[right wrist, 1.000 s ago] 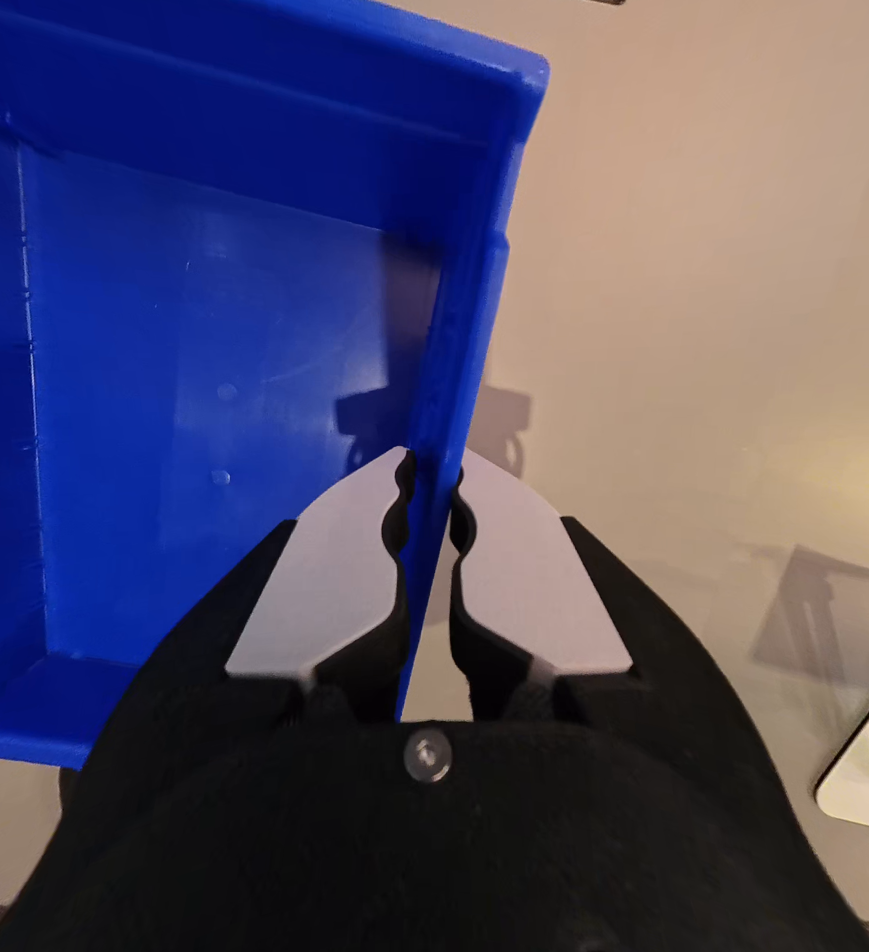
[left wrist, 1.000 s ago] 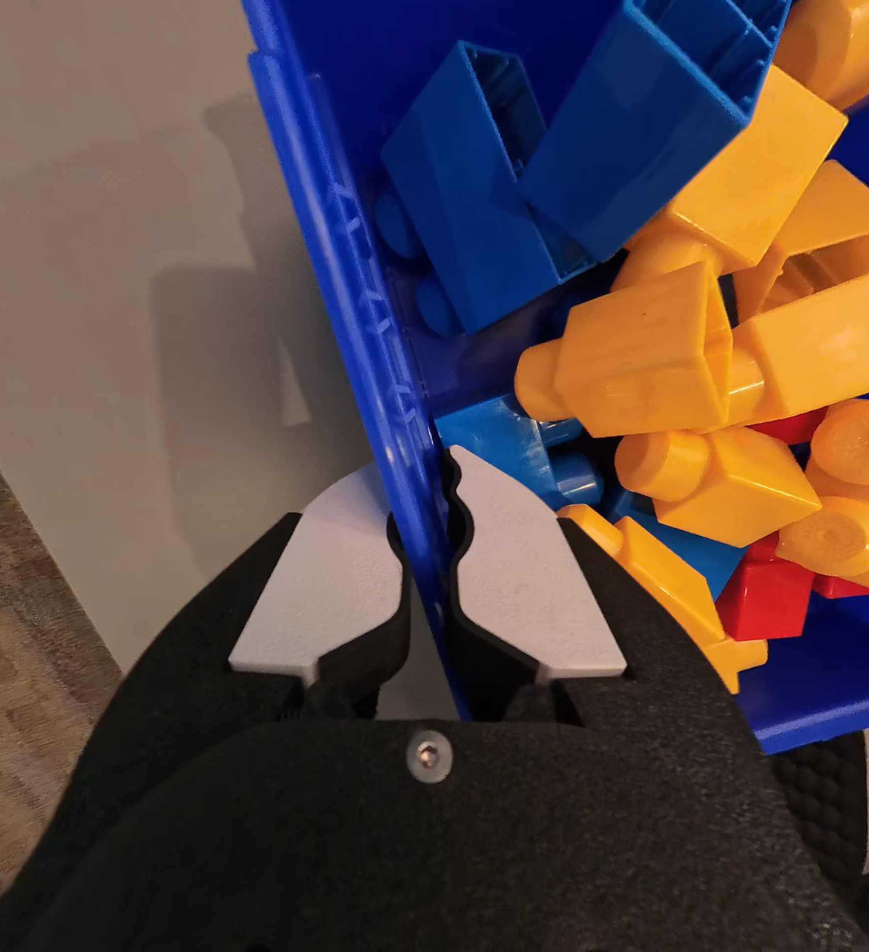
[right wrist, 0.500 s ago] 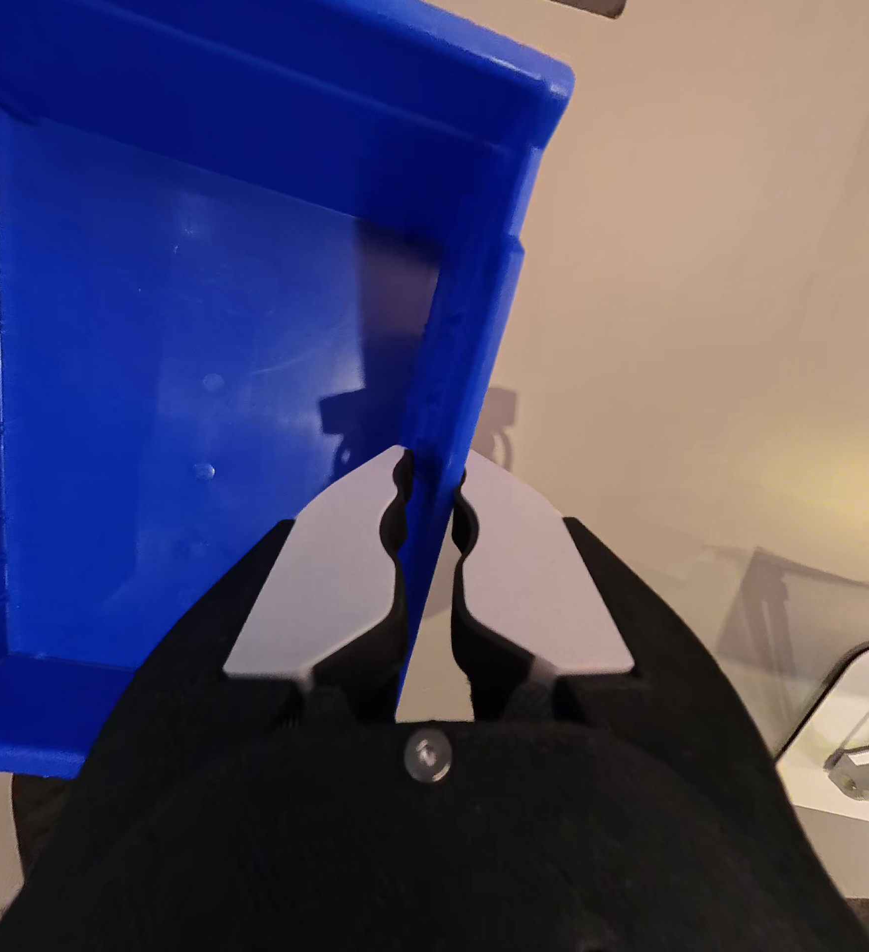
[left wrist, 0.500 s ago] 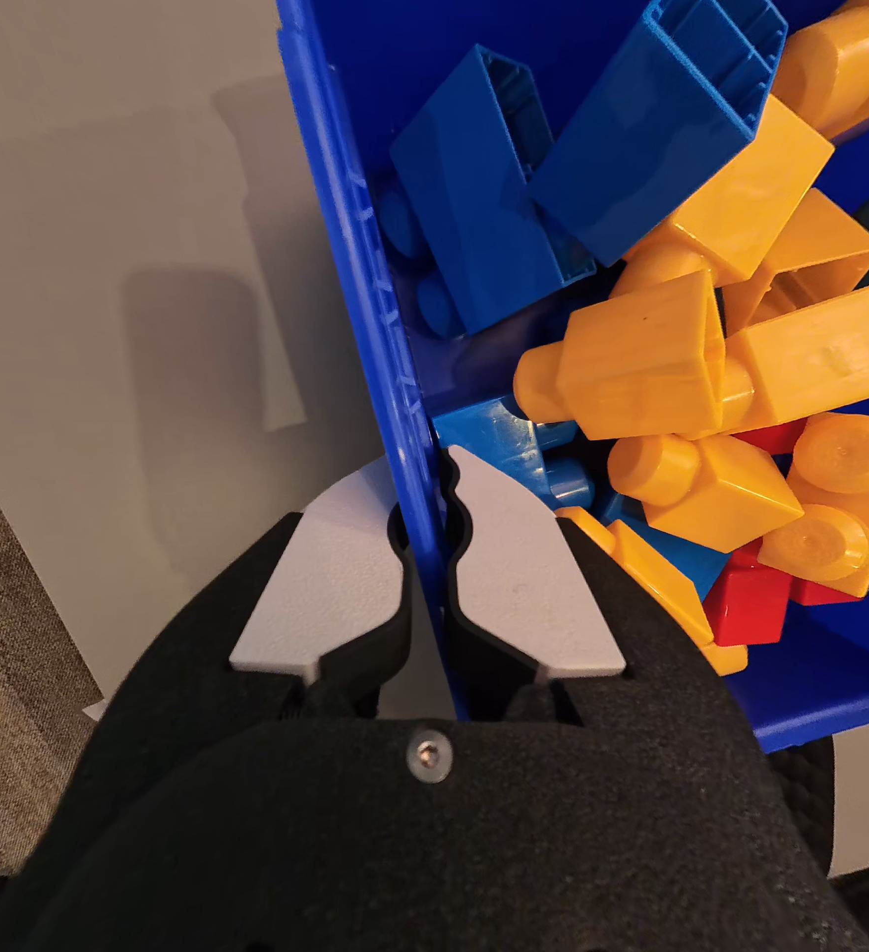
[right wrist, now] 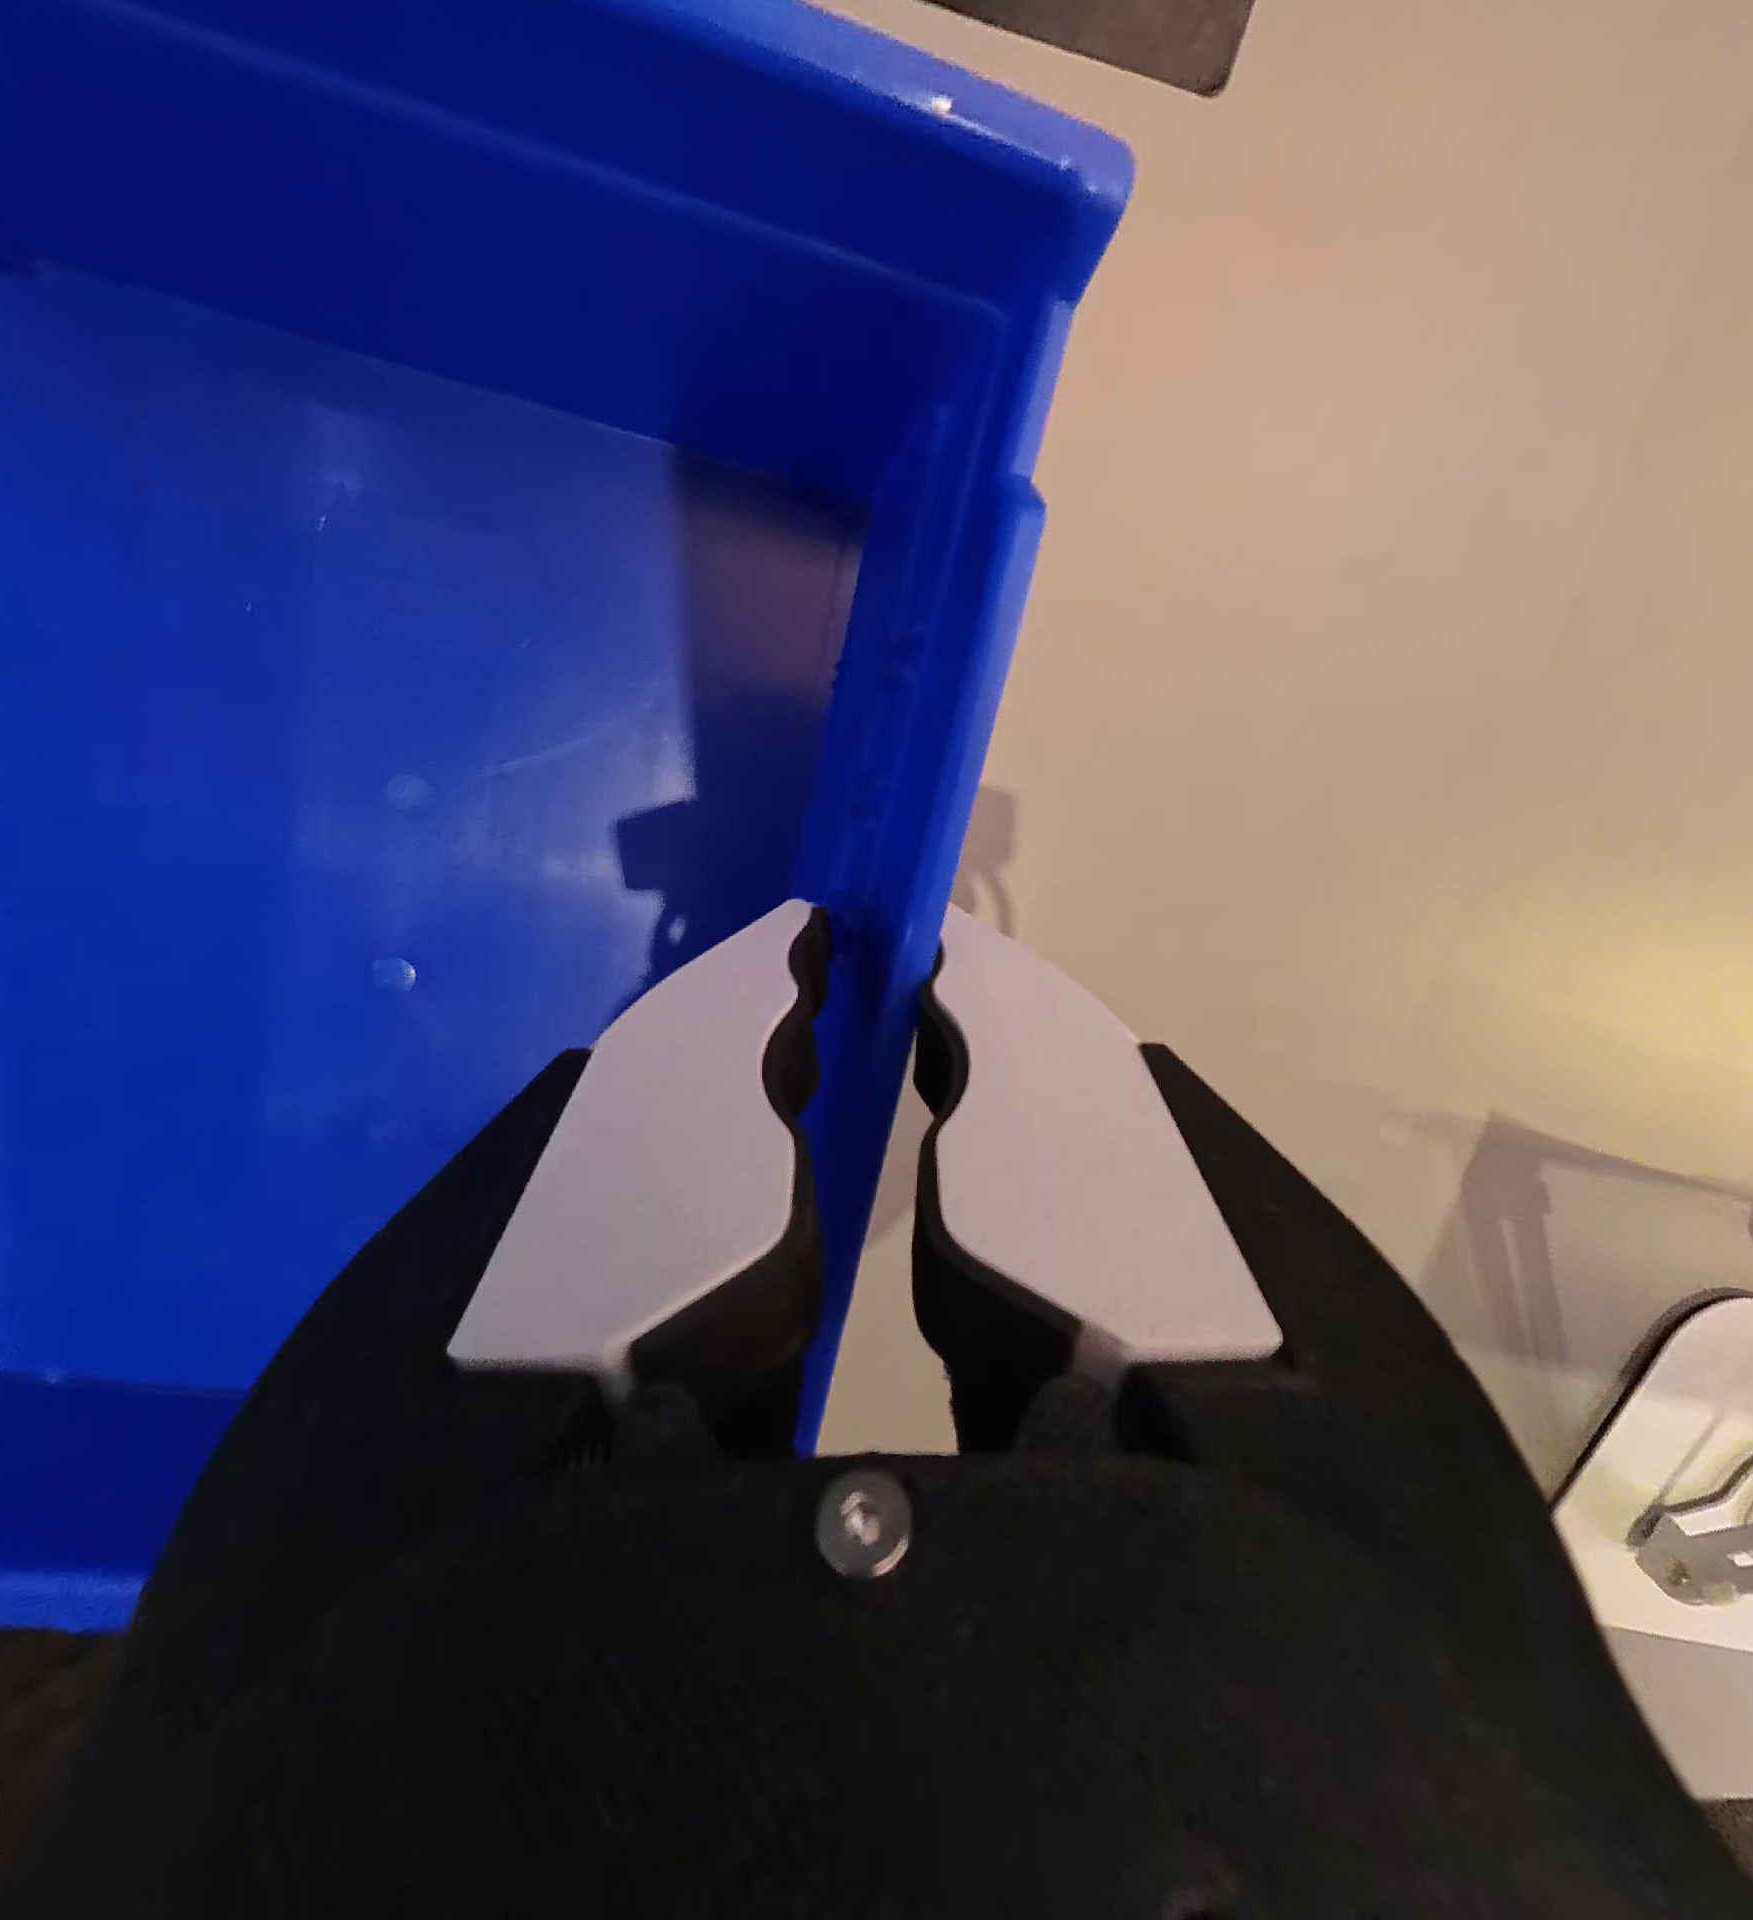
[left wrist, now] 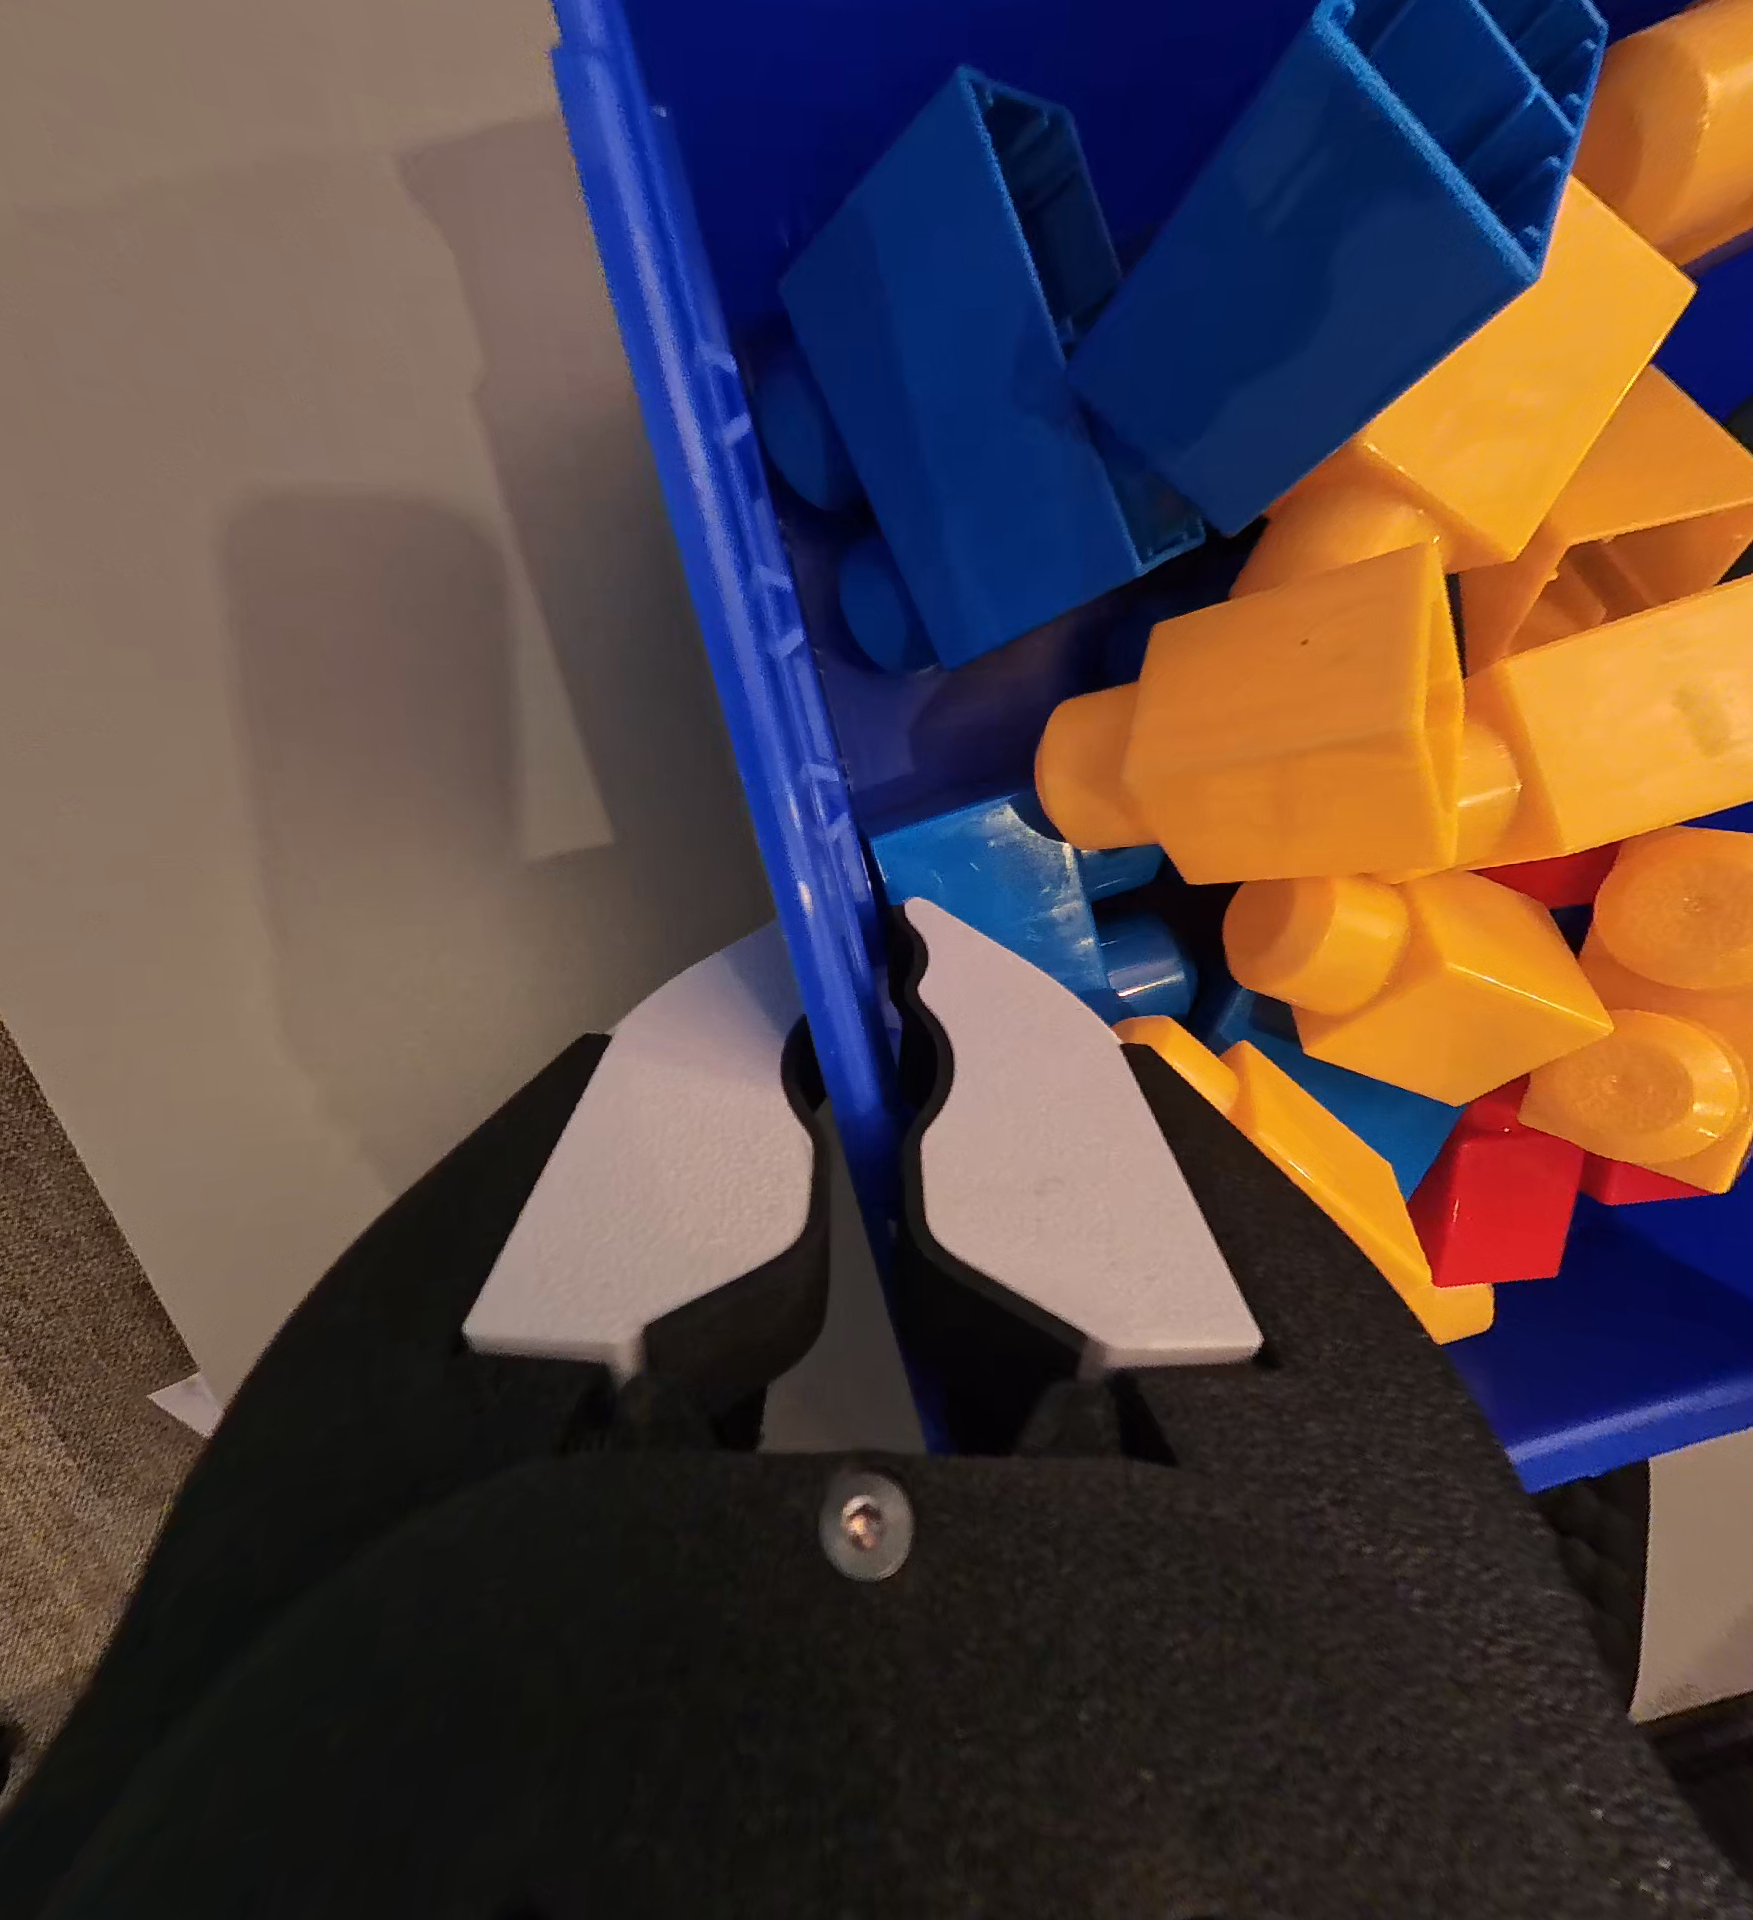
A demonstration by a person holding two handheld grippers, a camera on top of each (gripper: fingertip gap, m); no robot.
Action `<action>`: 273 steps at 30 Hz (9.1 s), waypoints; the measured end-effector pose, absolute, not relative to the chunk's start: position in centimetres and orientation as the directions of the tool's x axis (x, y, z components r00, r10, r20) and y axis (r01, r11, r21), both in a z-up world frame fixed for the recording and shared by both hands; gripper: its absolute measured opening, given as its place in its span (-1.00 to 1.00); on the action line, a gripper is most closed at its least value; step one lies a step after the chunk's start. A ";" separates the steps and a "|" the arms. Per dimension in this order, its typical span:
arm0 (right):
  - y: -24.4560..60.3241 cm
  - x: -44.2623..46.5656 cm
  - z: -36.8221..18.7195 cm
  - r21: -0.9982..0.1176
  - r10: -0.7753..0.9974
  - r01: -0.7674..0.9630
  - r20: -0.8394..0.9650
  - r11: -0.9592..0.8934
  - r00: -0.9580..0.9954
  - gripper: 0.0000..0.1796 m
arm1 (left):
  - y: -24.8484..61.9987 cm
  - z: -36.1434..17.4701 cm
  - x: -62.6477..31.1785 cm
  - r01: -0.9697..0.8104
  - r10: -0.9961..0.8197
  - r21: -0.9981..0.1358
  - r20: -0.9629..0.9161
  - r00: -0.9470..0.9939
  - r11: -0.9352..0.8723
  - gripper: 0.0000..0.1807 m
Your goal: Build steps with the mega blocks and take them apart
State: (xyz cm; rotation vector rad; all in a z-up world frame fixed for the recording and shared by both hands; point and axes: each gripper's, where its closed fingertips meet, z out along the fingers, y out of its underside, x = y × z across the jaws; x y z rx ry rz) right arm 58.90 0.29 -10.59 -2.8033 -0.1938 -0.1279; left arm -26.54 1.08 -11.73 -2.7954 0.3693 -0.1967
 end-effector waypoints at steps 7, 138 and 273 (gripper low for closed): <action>0.0 59.5 -10.0 -0.345 0.098 0.179 0.240 -0.921 0.966 -0.59 | 1.5 -10.0 -26.8 -0.239 -0.295 -0.423 0.072 0.953 -0.874 -0.88; 1.2 24.5 -0.3 -0.743 0.743 0.667 0.419 -0.049 0.522 -0.39 | 2.0 -7.0 -10.9 -0.905 -0.815 -0.360 -0.440 0.378 -0.225 -0.93; 0.3 29.3 -13.8 -0.231 0.570 0.601 0.191 -0.765 0.799 -0.49 | -6.5 -15.5 11.4 -0.805 -0.819 -0.364 -0.162 0.550 -0.469 0.06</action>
